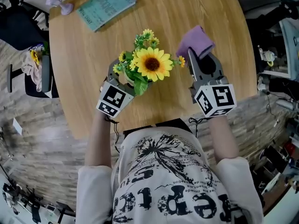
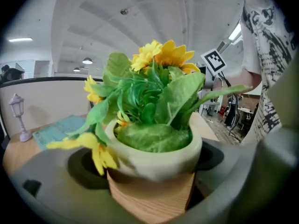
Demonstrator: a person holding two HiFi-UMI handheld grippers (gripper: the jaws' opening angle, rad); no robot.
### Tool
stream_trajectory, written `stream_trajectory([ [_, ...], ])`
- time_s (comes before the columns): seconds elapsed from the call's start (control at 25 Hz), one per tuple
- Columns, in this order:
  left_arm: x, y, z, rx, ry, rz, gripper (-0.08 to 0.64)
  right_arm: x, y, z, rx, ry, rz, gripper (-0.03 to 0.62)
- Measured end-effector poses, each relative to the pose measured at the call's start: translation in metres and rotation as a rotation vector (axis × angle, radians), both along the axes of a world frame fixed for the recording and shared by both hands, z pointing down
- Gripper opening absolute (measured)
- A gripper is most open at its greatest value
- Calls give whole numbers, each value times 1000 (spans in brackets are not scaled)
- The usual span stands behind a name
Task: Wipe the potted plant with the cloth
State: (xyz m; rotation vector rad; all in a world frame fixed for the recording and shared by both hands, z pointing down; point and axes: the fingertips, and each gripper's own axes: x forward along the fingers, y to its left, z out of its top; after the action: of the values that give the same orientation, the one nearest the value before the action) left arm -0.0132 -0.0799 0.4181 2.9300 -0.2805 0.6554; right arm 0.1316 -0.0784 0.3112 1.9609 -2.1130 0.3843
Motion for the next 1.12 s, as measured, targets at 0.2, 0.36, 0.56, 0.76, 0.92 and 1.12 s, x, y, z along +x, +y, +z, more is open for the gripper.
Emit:
stream_trajectory([
  [0.2,6,3,28,-18,-17,60,528,-2,-9,1,43,33,-6,78],
  [0.36,14,6,52,-30,-39,128,528,-6,-14,7,62,38,-16,78],
  [0.56,20,7,71,-43,-69,196,528,-9,-24,19,55,60,-51,78],
  [0.76,20,6,89,-26,-112,215,529,-10,-32,28,32,77,-71,78],
  [0.92,23,2,91,-5,-106,191,531,-11,-33,32,19,75,-87,78],
  [1.12,24,-1,86,12,-86,156,554,-10,-35,32,27,55,-74,78],
])
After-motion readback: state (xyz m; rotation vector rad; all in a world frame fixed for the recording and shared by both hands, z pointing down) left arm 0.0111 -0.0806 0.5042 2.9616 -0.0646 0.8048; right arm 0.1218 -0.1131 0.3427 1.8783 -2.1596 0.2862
